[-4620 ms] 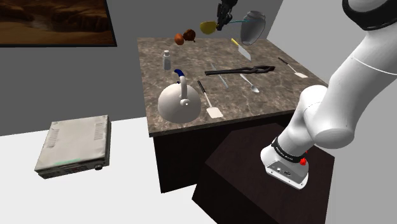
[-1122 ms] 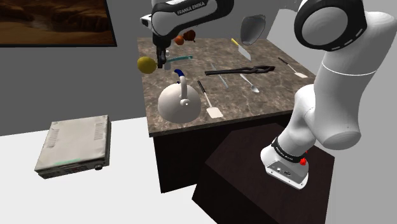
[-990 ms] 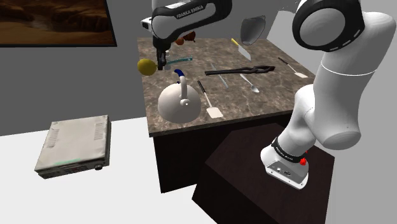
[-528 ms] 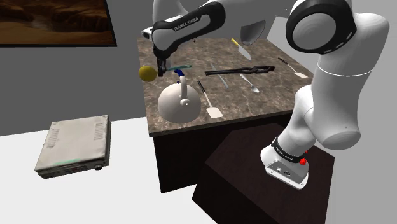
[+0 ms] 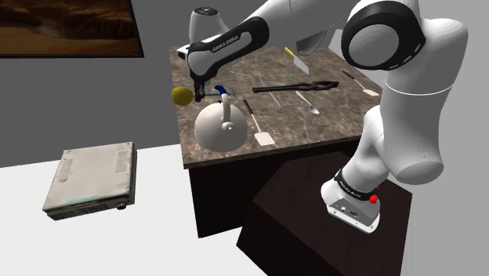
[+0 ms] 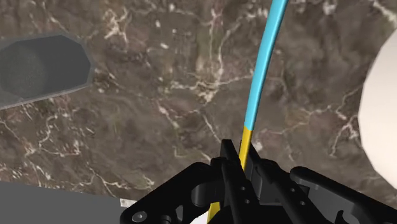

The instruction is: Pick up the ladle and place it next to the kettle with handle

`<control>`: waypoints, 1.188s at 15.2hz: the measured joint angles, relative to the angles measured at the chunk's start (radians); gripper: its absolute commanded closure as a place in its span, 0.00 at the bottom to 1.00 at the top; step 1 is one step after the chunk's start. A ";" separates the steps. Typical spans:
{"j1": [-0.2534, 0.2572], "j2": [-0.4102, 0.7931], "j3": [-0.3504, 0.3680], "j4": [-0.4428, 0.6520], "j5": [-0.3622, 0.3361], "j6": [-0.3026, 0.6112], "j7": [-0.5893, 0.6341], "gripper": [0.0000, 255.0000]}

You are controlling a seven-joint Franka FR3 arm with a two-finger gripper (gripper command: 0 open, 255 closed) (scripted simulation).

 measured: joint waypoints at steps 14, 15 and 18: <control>0.003 -0.003 0.000 0.000 -0.002 -0.004 0.002 0.00; 0.006 -0.017 -0.006 0.005 -0.010 -0.022 0.005 0.00; 0.029 -0.076 -0.025 -0.002 -0.044 -0.068 0.027 0.00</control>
